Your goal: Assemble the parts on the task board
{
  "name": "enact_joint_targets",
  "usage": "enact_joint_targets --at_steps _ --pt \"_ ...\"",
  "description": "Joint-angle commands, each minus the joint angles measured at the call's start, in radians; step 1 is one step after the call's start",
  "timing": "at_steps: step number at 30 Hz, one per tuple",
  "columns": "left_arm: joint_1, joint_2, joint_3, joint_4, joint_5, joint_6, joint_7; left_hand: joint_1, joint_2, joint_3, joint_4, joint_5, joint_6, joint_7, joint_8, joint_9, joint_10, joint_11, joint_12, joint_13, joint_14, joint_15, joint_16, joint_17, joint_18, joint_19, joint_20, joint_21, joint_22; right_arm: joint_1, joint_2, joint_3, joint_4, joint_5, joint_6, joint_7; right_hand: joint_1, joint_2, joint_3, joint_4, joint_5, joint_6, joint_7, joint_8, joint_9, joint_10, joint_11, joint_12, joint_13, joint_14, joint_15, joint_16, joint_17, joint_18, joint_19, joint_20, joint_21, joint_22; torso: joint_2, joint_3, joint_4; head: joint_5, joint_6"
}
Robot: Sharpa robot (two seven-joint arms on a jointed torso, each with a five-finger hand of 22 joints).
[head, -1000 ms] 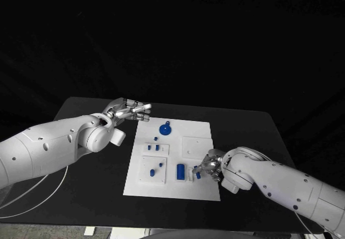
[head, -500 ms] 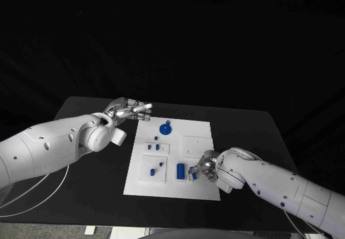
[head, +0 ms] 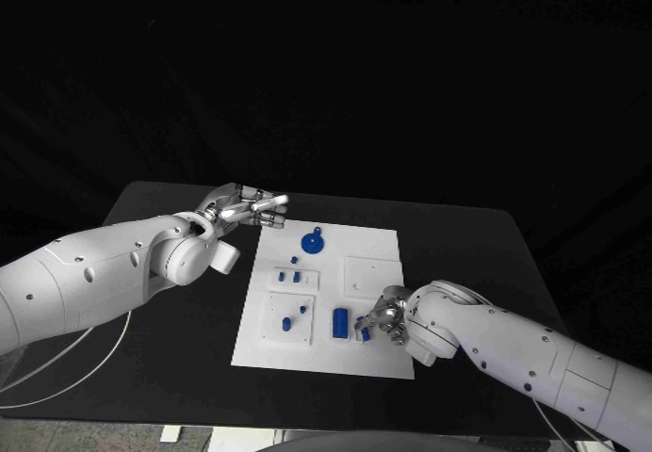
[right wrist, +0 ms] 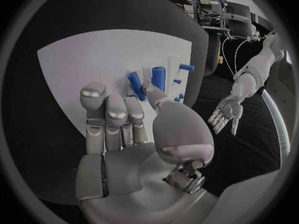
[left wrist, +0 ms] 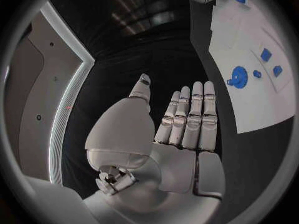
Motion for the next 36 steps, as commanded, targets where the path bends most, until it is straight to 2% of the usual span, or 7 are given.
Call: enact_joint_targets --at_steps 1,6,25,36 --pt "0.0 0.0 0.001 0.003 0.0 0.015 0.003 -0.006 0.009 -0.005 0.002 -0.006 -0.004 -0.001 0.001 0.001 -0.002 -0.001 -0.001 0.001 0.0 0.002 -0.002 0.002 0.003 -0.008 0.0 0.005 0.0 -0.003 0.004 -0.003 0.003 -0.008 0.022 0.017 -0.004 0.006 0.053 -0.054 0.002 0.018 -0.012 0.001 -0.003 0.001 -0.008 -0.005 0.0 0.0 -0.004 -0.005 0.0 -0.006 0.052 -0.006 -0.003 0.049 0.0 -0.0005 0.0002 0.0 -0.001" --pt "0.0 0.0 0.001 0.003 0.0 0.016 0.002 -0.006 0.009 -0.005 0.002 -0.006 -0.004 -0.001 0.001 0.001 -0.002 -0.001 -0.001 0.001 0.0 0.002 -0.002 0.002 0.003 -0.008 0.0 0.005 0.0 -0.003 0.005 -0.004 0.004 -0.009 0.022 0.018 -0.007 0.005 0.044 -0.048 0.006 0.018 -0.013 0.001 -0.004 0.001 -0.009 -0.006 -0.001 0.0 -0.005 -0.006 0.0 -0.006 0.051 -0.007 -0.005 0.048 0.0 -0.0005 -0.0004 0.003 -0.001" --pt "0.0 0.001 0.0 0.003 0.0 0.018 -0.003 -0.007 0.009 -0.004 0.004 -0.006 -0.005 0.0 0.0 0.0 -0.003 -0.001 -0.002 0.001 -0.001 0.002 -0.002 0.002 0.004 -0.009 0.0 0.005 0.0 -0.003 0.007 -0.005 0.001 -0.018 0.025 0.022 -0.031 0.008 -0.069 0.018 0.015 0.024 -0.02 0.001 -0.023 0.004 -0.012 -0.005 0.001 0.001 -0.007 -0.007 0.002 -0.008 0.052 -0.01 -0.003 0.044 0.0 0.0001 -0.0005 0.004 0.002" --pt "0.0 0.0 0.0 0.002 0.0 0.018 -0.004 -0.007 0.009 -0.004 0.004 -0.006 -0.005 0.0 0.0 0.0 -0.003 -0.001 -0.002 0.001 -0.001 0.002 -0.002 0.002 0.004 -0.009 0.0 0.005 0.0 -0.003 0.006 -0.005 0.002 -0.021 0.028 0.023 -0.033 0.003 -0.112 0.036 0.011 0.026 -0.02 0.001 -0.029 0.004 -0.012 -0.007 0.001 0.001 -0.008 -0.008 0.002 -0.008 0.051 -0.01 -0.004 0.042 0.0 0.0001 -0.0004 0.005 0.001"
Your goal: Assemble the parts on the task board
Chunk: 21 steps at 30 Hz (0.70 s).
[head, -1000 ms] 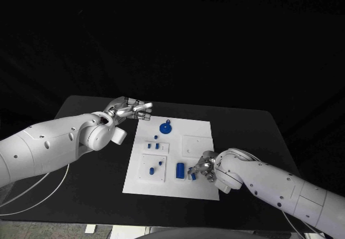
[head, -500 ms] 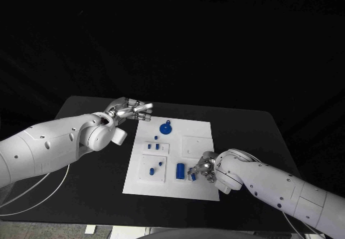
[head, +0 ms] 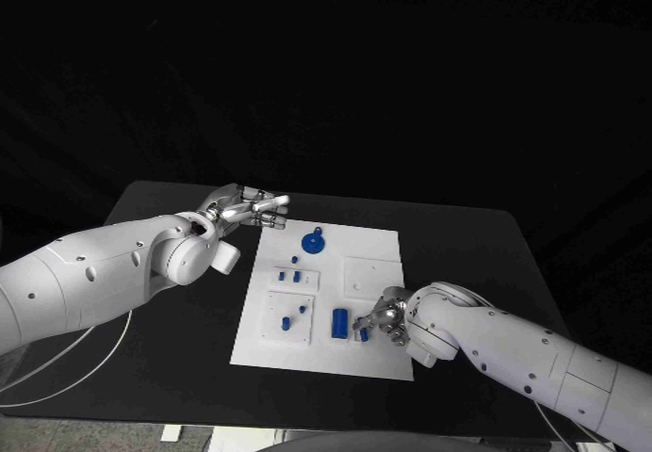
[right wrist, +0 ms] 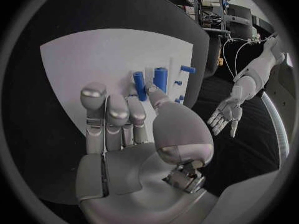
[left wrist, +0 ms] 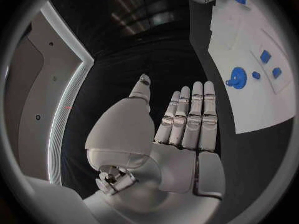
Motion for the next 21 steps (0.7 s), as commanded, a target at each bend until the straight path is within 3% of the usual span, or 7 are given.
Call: enact_joint_targets --at_steps 1,12,21 --pt "0.0 0.001 0.001 0.002 0.0 0.014 0.005 -0.003 0.005 -0.004 0.004 -0.006 -0.005 0.0 0.0 0.0 -0.003 -0.001 -0.001 0.001 -0.001 0.002 -0.002 0.001 0.003 -0.009 0.0 0.005 0.0 -0.002 0.003 -0.001 0.004 -0.005 0.023 0.017 -0.003 0.001 -0.019 0.002 -0.003 0.004 0.002 -0.001 -0.003 -0.007 0.003 -0.005 0.0 0.001 -0.007 -0.005 0.002 -0.008 0.055 -0.007 -0.003 0.042 0.0 -0.0002 0.0002 0.001 0.0" --pt "0.0 0.001 0.0 0.001 0.0 0.013 0.004 -0.003 0.005 -0.004 0.004 -0.006 -0.005 0.0 0.0 0.0 -0.003 -0.001 -0.001 0.001 -0.001 0.002 -0.002 0.001 0.003 -0.009 0.0 0.005 0.0 -0.002 0.002 -0.001 0.005 -0.007 0.021 0.019 -0.015 -0.007 -0.042 0.016 -0.009 0.005 0.002 -0.001 -0.004 -0.007 0.003 -0.007 -0.001 0.001 -0.007 -0.005 0.002 -0.008 0.055 -0.007 -0.003 0.042 0.0 -0.0004 0.0006 0.001 -0.001" --pt "0.0 0.001 0.0 0.0 0.0 0.014 0.003 0.0 0.003 -0.002 0.005 -0.005 -0.006 0.0 0.0 0.0 -0.003 -0.001 -0.001 0.001 -0.002 0.002 -0.002 0.001 0.004 -0.009 0.0 0.005 0.0 -0.002 -0.001 -0.001 0.01 -0.009 0.023 0.021 -0.014 -0.016 -0.102 0.047 -0.005 0.007 0.003 -0.001 -0.006 -0.006 0.004 -0.006 -0.001 0.001 -0.007 -0.006 0.002 -0.008 0.056 -0.006 -0.002 0.042 0.0 -0.0004 -0.0001 0.002 0.0"
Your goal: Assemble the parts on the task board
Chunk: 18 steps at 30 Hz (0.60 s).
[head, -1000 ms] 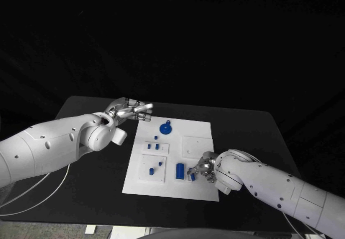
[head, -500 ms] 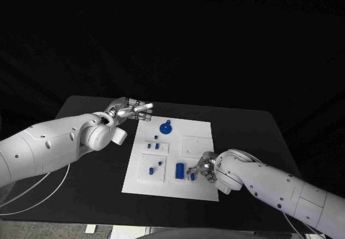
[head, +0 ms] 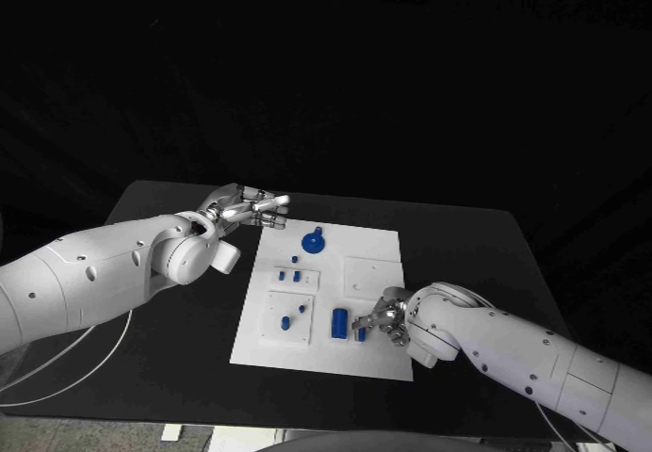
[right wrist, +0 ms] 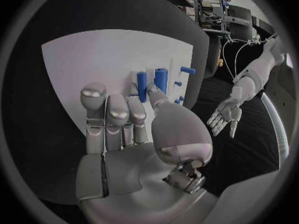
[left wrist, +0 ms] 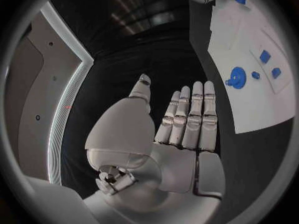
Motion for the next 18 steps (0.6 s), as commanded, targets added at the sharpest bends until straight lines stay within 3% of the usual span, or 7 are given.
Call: enact_joint_targets --at_steps 1,8,18 --pt "0.0 0.001 0.001 0.001 0.0 0.013 0.005 0.0 0.003 -0.002 0.005 -0.005 -0.006 0.0 0.0 0.0 -0.003 -0.001 -0.001 0.001 -0.002 0.002 -0.002 0.001 0.004 -0.009 0.0 0.005 0.0 -0.001 0.001 0.0 0.006 -0.005 0.019 0.019 0.001 -0.002 -0.014 0.004 0.0 0.005 0.005 -0.001 -0.001 -0.003 0.002 -0.004 -0.001 0.001 -0.007 -0.005 0.002 -0.008 0.055 -0.007 -0.002 0.042 0.0 0.0 -0.0003 0.001 0.001" --pt "0.0 0.002 0.0 0.001 0.0 0.013 0.005 0.0 0.003 -0.002 0.005 -0.005 -0.006 0.0 0.0 0.0 -0.003 -0.001 -0.001 0.001 -0.002 0.002 -0.002 0.001 0.004 -0.009 0.0 0.005 0.0 -0.001 0.0 0.0 0.008 -0.005 0.017 0.02 -0.002 -0.011 -0.037 0.024 -0.016 0.005 0.007 -0.001 -0.001 -0.004 0.003 -0.006 -0.002 0.001 -0.007 -0.006 0.002 -0.007 0.056 -0.007 -0.001 0.042 0.001 0.0001 -0.0002 0.0 -0.001" --pt "0.0 0.002 0.0 0.001 -0.001 0.013 0.006 0.0 0.006 -0.003 0.002 -0.005 -0.008 0.0 0.0 0.0 -0.004 -0.001 -0.002 0.001 -0.002 0.002 -0.002 0.001 0.004 -0.01 0.0 0.005 -0.001 -0.001 -0.001 0.0 0.01 -0.01 0.019 0.022 0.012 -0.017 -0.044 0.025 -0.019 0.006 0.006 -0.001 -0.001 -0.004 0.003 -0.005 -0.001 0.001 -0.008 -0.007 0.002 -0.007 0.055 -0.007 -0.003 0.041 0.0 0.0001 -0.0004 0.002 0.0"
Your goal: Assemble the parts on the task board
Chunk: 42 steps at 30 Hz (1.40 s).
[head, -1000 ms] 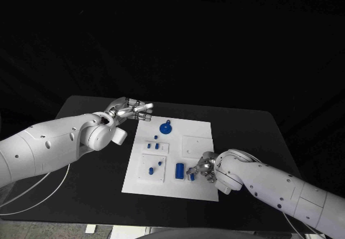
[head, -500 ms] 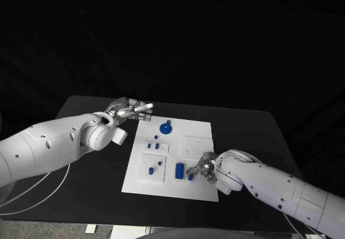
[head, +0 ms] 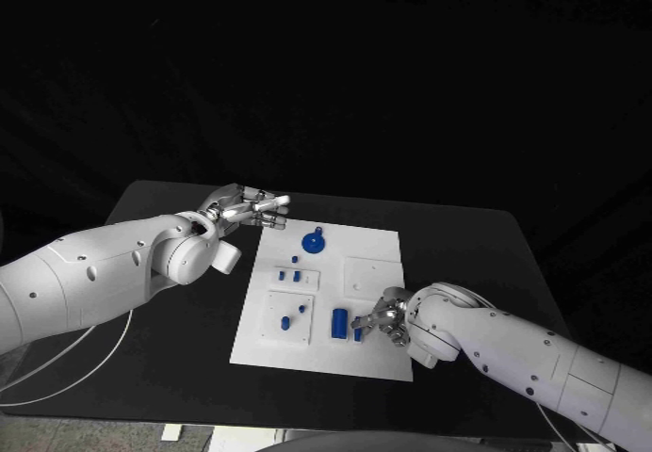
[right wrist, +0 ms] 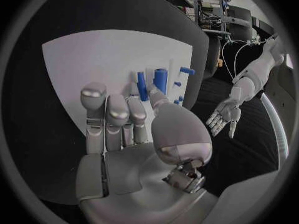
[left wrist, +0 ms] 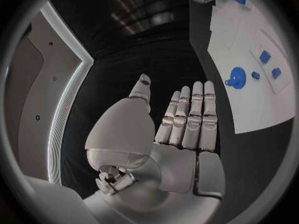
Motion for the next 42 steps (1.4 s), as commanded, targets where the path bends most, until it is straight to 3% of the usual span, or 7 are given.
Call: enact_joint_targets --at_steps 1,8,14,20,24,34,42 --pt "0.0 0.002 0.001 0.001 -0.001 0.013 0.007 0.0 0.006 -0.003 0.001 -0.005 -0.008 0.0 0.0 0.0 -0.004 -0.001 -0.002 0.001 -0.002 0.002 -0.002 0.001 0.004 -0.01 0.0 0.005 -0.001 -0.001 0.001 0.0 0.005 -0.01 0.018 0.02 0.011 -0.004 -0.002 -0.006 -0.004 0.002 0.002 0.0 -0.001 -0.004 0.002 -0.005 -0.001 0.001 -0.008 -0.007 0.001 -0.007 0.055 -0.007 -0.003 0.04 0.0 0.0001 0.0001 0.001 0.0" --pt "0.0 0.001 0.0 0.001 -0.002 0.012 0.007 0.0 0.006 -0.003 0.001 -0.005 -0.008 0.0 0.0 0.0 -0.004 -0.001 -0.002 0.001 -0.002 0.002 -0.002 0.001 0.004 -0.01 0.0 0.005 -0.001 -0.001 -0.001 0.0 0.007 -0.021 0.016 0.026 0.025 0.005 0.028 -0.04 -0.003 0.003 0.001 0.0 -0.002 -0.005 0.001 -0.004 0.0 0.001 -0.008 -0.007 0.002 -0.008 0.055 -0.007 -0.003 0.04 0.0 -0.0001 0.0009 0.001 -0.003" --pt "0.0 0.0 0.0 0.0 -0.003 0.011 0.006 0.001 0.007 -0.003 -0.002 -0.004 -0.007 0.0 0.001 0.0 -0.003 -0.001 -0.001 0.001 -0.002 0.003 -0.002 0.001 0.004 -0.01 0.0 0.005 -0.001 -0.001 -0.019 0.0 0.02 -0.034 -0.022 0.061 0.0 -0.022 0.01 -0.018 -0.006 -0.006 0.006 0.0 -0.002 -0.01 0.005 -0.009 -0.002 0.0 -0.008 -0.009 0.001 -0.005 0.055 -0.007 -0.008 0.039 0.0 0.0002 0.0 0.003 0.0" --pt "0.0 -0.002 0.0 0.001 -0.004 0.011 0.005 0.001 0.007 -0.003 -0.002 -0.004 -0.007 0.0 0.001 0.0 -0.003 -0.001 -0.001 0.001 -0.002 0.003 -0.002 0.001 0.004 -0.01 0.0 0.005 -0.001 -0.001 -0.059 0.0 0.043 -0.058 -0.104 0.158 0.032 -0.059 -0.017 0.022 -0.019 -0.144 0.052 0.0 -0.015 -0.026 0.033 -0.002 0.003 -0.002 0.007 -0.006 0.008 0.015 0.054 0.006 -0.015 0.038 0.0 -0.0001 -0.0003 0.008 0.001" --pt "0.0 -0.003 0.0 0.001 -0.004 0.011 0.004 0.0 0.008 -0.003 -0.003 -0.004 -0.007 0.0 0.001 0.0 -0.003 -0.001 -0.002 0.001 -0.002 0.002 -0.002 0.001 0.004 -0.01 0.0 0.005 -0.001 -0.001 -0.08 0.0 0.055 -0.113 -0.168 0.238 0.089 -0.049 0.019 -0.01 -0.047 -0.156 0.057 -0.001 -0.016 -0.027 0.035 0.003 0.002 -0.001 0.009 -0.005 0.009 0.023 0.054 0.01 -0.014 0.041 0.0 0.0009 -0.001 0.009 0.004" --pt "0.0 -0.003 0.0 0.0 -0.004 0.011 0.004 0.0 0.009 -0.003 -0.003 -0.004 -0.007 0.0 0.001 0.0 -0.003 -0.001 -0.002 0.001 -0.002 0.002 -0.002 0.001 0.004 -0.009 0.0 0.006 -0.001 -0.015 -0.104 0.0 0.072 -0.32 -0.279 0.433 0.181 -0.002 0.23 -0.188 -0.115 -0.057 0.042 0.001 -0.015 -0.021 0.032 0.02 0.004 0.0 0.004 0.006 0.02 0.015 0.053 0.008 0.013 0.061 0.001 0.0013 -0.0004 0.005 0.001" --pt "-0.001 -0.001 0.0 0.0 -0.004 0.013 0.004 0.0 0.012 -0.004 -0.005 -0.004 -0.007 0.0 0.0 0.0 -0.003 -0.001 -0.001 0.001 -0.001 0.002 -0.002 0.001 0.004 -0.009 0.0 0.006 -0.001 -0.037 -0.094 0.0 0.071 -0.449 -0.298 0.506 0.166 -0.021 0.325 -0.223 -0.06 -0.014 0.039 -0.001 -0.015 -0.019 0.032 0.028 0.003 0.0 0.004 0.011 0.025 0.006 0.051 0.006 0.02 0.078 0.001 0.0014 0.002 0.002 -0.002"
